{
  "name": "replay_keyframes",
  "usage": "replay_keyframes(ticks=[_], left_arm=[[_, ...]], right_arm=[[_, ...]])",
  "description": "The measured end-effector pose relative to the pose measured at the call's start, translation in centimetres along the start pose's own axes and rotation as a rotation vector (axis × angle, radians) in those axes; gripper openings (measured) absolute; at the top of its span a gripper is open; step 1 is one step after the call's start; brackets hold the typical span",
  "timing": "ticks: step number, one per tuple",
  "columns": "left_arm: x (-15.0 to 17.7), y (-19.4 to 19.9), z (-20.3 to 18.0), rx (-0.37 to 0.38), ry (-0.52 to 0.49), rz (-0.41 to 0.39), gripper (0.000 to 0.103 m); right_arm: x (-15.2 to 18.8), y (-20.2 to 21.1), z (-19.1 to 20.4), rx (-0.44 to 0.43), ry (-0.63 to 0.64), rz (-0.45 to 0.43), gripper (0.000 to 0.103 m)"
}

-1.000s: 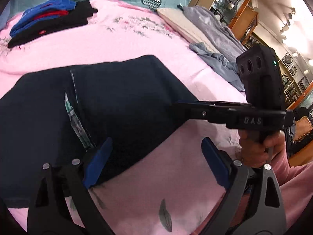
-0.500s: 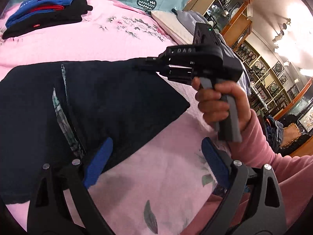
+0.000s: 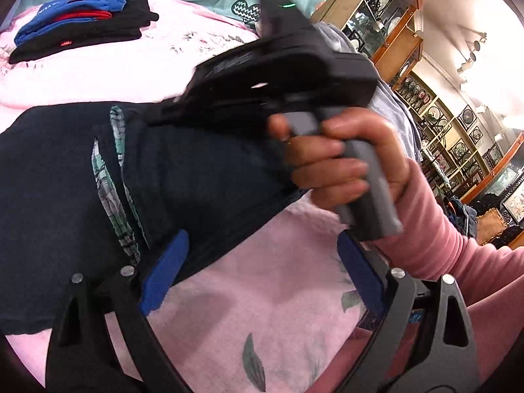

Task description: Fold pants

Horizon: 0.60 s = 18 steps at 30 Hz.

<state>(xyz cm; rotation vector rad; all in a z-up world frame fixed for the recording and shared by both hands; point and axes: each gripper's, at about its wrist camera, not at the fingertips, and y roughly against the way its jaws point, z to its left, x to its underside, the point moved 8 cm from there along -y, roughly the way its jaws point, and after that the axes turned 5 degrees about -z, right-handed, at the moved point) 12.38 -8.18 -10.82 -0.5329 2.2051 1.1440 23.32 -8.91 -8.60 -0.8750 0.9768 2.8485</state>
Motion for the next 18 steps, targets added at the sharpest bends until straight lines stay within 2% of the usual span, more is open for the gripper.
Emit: replay_keyframes(ticks=[2, 4, 6, 8, 9, 13, 15, 18], left_arm=[[0.0, 0.0, 0.1, 0.001, 0.000, 0.004, 0.094], [0.0, 0.0, 0.1, 0.002, -0.004, 0.007, 0.094], [0.1, 0.1, 0.1, 0.003, -0.006, 0.006, 0.094], [0.0, 0.1, 0.2, 0.003, -0.009, 0.004, 0.094], [0.0, 0.1, 0.2, 0.003, -0.010, 0.004, 0.094], [-0.1, 0.1, -0.1, 0.000, -0.020, 0.011, 0.094], [-0.3, 0.4, -0.1, -0.003, -0.013, 0.012, 0.094], [-1.1, 2.3, 0.7, -0.001, 0.048, -0.021, 0.094]], right_arm=[[1.0, 3.1, 0.9, -0.009, 0.031, -0.058, 0.030], [2.1, 5.2, 0.2, -0.010, 0.010, -0.093, 0.030], [3.7, 6.7, -1.3, 0.043, -0.007, -0.121, 0.032], [5.7, 6.6, -3.9, 0.151, -0.013, -0.090, 0.040], [6.5, 6.6, -5.0, 0.176, -0.008, -0.104, 0.035], [6.4, 7.8, -3.5, 0.197, 0.000, -0.179, 0.039], [6.2, 7.7, -1.6, 0.214, 0.065, -0.201, 0.040], [6.4, 6.4, 1.6, 0.234, 0.191, -0.183, 0.040]])
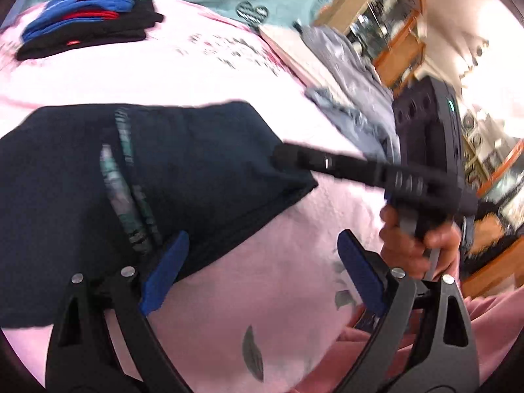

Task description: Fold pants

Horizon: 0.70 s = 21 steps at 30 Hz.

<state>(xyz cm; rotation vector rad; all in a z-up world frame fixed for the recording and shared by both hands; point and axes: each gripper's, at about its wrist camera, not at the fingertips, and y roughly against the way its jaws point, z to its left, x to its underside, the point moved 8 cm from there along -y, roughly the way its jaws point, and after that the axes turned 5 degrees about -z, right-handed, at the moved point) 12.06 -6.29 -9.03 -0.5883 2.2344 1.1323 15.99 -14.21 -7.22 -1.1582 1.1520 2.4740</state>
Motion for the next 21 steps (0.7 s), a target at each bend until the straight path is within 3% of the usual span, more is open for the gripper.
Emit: replay_keyframes(ticks=[3, 5, 9, 14, 21], left_arm=[[-1.5, 4.4, 2.0, -0.082, 0.014, -0.117, 0.094], [-1.9, 8.2, 5.2, -0.215, 0.041, -0.194, 0.095], [-0.8, 14.4, 13.0, -0.419, 0.230, -0.276, 0.098], [2.2, 22.1, 20.8, -0.558, 0.486, -0.390, 0.098], [5.4, 27.6, 25.5, -0.632, 0.618, -0.462, 0.099]], right_arm=[[-0.1, -1.2, 3.3, -0.012, 0.111, 0.014, 0.041], [0.1, -2.1, 5.6, -0.035, 0.178, 0.032, 0.045], [1.4, -4.5, 11.3, -0.107, 0.325, 0.088, 0.047], [3.3, -7.3, 17.7, -0.176, 0.474, 0.151, 0.048], [5.0, -10.9, 24.4, -0.229, 0.661, 0.194, 0.054]])
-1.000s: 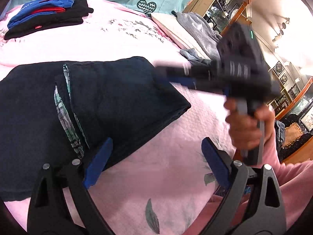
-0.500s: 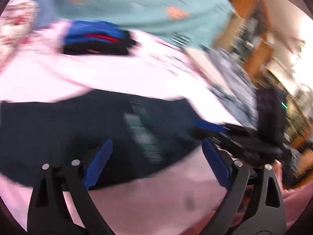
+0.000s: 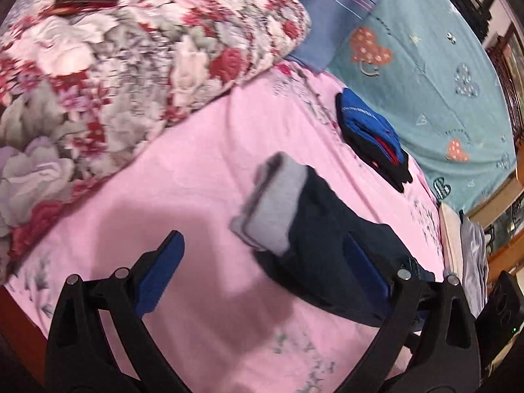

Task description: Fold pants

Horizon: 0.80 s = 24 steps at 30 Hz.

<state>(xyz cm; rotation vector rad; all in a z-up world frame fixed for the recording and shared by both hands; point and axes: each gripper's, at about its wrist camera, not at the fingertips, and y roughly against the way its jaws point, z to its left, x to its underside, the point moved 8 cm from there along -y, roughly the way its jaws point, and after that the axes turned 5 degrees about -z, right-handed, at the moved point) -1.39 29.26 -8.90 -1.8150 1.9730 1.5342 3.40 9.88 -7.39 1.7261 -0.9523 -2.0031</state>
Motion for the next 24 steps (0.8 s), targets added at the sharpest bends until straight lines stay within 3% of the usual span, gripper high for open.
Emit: replay_keyframes(ticks=[5, 9, 13, 19, 20, 22, 24], left_arm=[[-0.8, 0.3, 0.7, 0.035, 0.012, 0.001, 0.099], [-1.3, 0.5, 0.9, 0.047, 0.002, -0.005, 0.099], [-1.2, 0.1, 1.5, 0.068, 0.026, 0.014, 0.099], [-1.2, -1.1, 1.4, 0.044, 0.017, 0.045, 0.099], [-1.3, -1.3, 1.0, 0.050, 0.002, 0.047, 0.099], [-1.4, -1.4, 0.4, 0.070, -0.009, 0.054, 0.100], [-1.5, -1.8, 0.1, 0.075, -0.011, 0.063, 0.101]], right_arm=[[-2.3, -3.8, 3.1, -0.013, 0.182, 0.019, 0.054], [-2.9, -7.7, 3.4, 0.086, 0.303, 0.068, 0.054], [-2.3, -10.6, 3.2, 0.093, 0.329, 0.158, 0.054], [-2.7, -11.2, 2.3, 0.122, 0.316, 0.135, 0.053], [-2.8, -11.3, 2.2, 0.124, 0.304, 0.135, 0.050], [-3.1, -11.0, 1.7, 0.113, 0.262, 0.124, 0.033], [-3.6, -10.4, 1.4, 0.089, 0.206, 0.103, 0.025]])
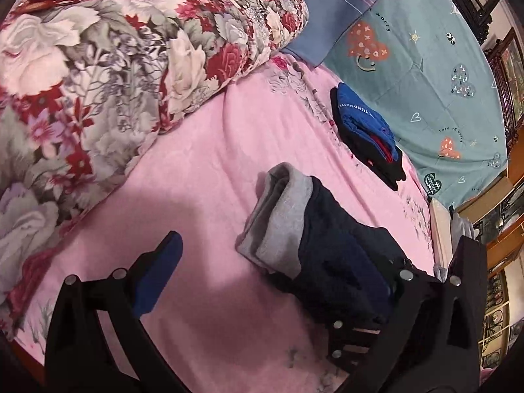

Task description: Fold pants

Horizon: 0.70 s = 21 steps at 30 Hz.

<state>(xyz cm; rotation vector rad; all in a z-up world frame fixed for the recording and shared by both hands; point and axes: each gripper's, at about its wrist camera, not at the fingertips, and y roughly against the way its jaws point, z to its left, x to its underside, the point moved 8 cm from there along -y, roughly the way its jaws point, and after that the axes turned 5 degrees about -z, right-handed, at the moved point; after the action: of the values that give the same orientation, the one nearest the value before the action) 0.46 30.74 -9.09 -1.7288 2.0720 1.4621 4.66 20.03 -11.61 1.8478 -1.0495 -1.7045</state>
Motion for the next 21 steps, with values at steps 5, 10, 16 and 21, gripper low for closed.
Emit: replay_keyframes(ticks=[5, 10, 16, 21], left_arm=[[0.1, -1.0, 0.1, 0.020, 0.045, 0.036, 0.101], [0.6, -2.4, -2.2, 0.284, 0.162, 0.117, 0.101], [2.6, -6.2, -6.1, 0.414, 0.183, 0.268, 0.101], [2.6, -7.8, -7.3, 0.401, 0.191, 0.274, 0.101]], right_arm=[[-0.8, 2.0, -1.3, -0.025, -0.118, -0.077, 0.020], [-1.0, 2.7, -2.2, -0.047, -0.184, -0.121, 0.020], [-0.8, 3.2, -2.0, -0.043, -0.187, -0.140, 0.020], [-0.5, 3.6, -2.2, -0.045, -0.206, -0.154, 0.020]])
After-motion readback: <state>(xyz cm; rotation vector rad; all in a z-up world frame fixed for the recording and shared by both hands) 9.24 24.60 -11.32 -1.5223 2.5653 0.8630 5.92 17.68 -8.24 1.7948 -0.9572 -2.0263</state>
